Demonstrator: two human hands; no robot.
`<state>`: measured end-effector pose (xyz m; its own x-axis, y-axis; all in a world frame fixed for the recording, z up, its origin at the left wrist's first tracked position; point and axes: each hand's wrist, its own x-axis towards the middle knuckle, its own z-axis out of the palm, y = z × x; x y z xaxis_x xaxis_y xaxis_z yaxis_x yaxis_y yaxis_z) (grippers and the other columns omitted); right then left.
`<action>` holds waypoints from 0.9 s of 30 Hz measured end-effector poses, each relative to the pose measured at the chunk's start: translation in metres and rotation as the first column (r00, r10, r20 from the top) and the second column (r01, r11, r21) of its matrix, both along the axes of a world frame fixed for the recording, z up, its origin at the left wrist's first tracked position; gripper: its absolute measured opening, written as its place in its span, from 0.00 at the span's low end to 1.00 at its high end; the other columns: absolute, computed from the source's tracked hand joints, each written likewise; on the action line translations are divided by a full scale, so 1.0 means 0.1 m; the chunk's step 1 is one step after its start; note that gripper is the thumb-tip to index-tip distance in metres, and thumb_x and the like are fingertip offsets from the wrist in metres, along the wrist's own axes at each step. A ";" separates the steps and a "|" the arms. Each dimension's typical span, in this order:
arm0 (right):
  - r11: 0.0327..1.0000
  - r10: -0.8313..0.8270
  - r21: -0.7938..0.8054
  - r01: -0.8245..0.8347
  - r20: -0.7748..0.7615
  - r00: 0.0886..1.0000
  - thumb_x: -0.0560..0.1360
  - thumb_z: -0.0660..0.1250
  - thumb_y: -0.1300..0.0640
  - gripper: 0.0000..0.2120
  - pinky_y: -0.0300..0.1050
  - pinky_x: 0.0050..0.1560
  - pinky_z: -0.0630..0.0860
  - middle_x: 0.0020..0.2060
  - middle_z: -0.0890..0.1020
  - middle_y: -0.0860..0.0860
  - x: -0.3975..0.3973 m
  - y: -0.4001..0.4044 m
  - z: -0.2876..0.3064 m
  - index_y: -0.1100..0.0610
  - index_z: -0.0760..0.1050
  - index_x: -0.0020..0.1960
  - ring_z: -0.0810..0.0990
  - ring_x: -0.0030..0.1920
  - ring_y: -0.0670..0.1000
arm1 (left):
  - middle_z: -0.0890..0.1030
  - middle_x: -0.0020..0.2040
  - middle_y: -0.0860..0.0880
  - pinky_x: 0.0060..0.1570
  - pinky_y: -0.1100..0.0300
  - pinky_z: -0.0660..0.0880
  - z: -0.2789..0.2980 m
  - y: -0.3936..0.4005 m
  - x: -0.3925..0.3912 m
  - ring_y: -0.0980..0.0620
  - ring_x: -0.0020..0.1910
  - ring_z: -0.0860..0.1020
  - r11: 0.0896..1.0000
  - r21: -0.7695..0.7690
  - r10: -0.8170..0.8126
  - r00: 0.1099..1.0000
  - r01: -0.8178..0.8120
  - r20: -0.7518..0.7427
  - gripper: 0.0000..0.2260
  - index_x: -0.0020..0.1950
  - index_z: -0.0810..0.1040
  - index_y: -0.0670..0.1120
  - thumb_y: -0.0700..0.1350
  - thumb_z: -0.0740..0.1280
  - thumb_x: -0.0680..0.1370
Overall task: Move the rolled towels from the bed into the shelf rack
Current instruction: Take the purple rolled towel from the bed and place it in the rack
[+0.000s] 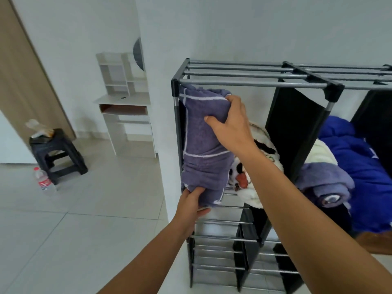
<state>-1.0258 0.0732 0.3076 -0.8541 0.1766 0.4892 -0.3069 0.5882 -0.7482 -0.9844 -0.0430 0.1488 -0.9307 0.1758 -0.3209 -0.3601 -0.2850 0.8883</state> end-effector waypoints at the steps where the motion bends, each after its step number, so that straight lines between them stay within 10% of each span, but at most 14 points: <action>1: 1.000 0.005 0.003 -0.005 0.020 1.000 0.73 0.68 0.51 0.30 0.37 0.55 0.62 0.68 0.65 0.55 -0.01 0.02 -0.05 0.56 0.59 0.70 0.69 0.65 0.53 | 0.82 0.54 0.48 0.57 0.47 0.77 -0.04 0.02 0.00 0.51 0.38 0.85 0.999 0.022 0.026 0.999 -0.027 0.027 0.10 0.61 0.73 0.50 0.46 0.63 0.79; 6: 1.000 0.011 0.020 -0.013 0.091 0.996 0.73 0.68 0.50 0.34 0.37 0.60 0.60 0.71 0.63 0.55 -0.04 0.15 -0.32 0.54 0.55 0.73 0.65 0.69 0.54 | 0.80 0.62 0.44 0.54 0.48 0.79 -0.17 0.08 0.03 0.44 0.56 0.80 0.983 0.115 0.131 0.985 -0.144 0.115 0.18 0.68 0.72 0.46 0.42 0.64 0.78; 20: 0.973 -0.006 0.229 -0.026 0.141 0.990 0.76 0.64 0.53 0.42 0.56 0.76 0.54 0.78 0.47 0.58 -0.37 -0.08 -0.61 0.60 0.39 0.77 0.49 0.77 0.58 | 0.82 0.49 0.46 0.55 0.50 0.77 -0.10 0.08 -0.05 0.43 0.48 0.81 0.995 0.084 0.035 0.969 -0.058 0.247 0.13 0.59 0.75 0.48 0.52 0.66 0.77; 27: 0.866 -0.092 0.477 -0.148 0.444 0.891 0.80 0.54 0.54 0.26 0.59 0.73 0.57 0.74 0.56 0.65 -0.47 -0.09 -1.14 0.61 0.53 0.76 0.56 0.73 0.66 | 0.81 0.53 0.42 0.51 0.56 0.77 -0.06 0.05 -0.14 0.46 0.47 0.81 0.990 0.120 0.052 0.988 -0.069 0.142 0.14 0.63 0.74 0.42 0.44 0.66 0.79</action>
<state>-1.0728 0.0641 0.1931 -0.9971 -0.0084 0.0757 -0.0397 0.9050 -0.4235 -0.9980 -0.0380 0.1424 -0.8890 0.1670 -0.4263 -0.4556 -0.4155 0.7873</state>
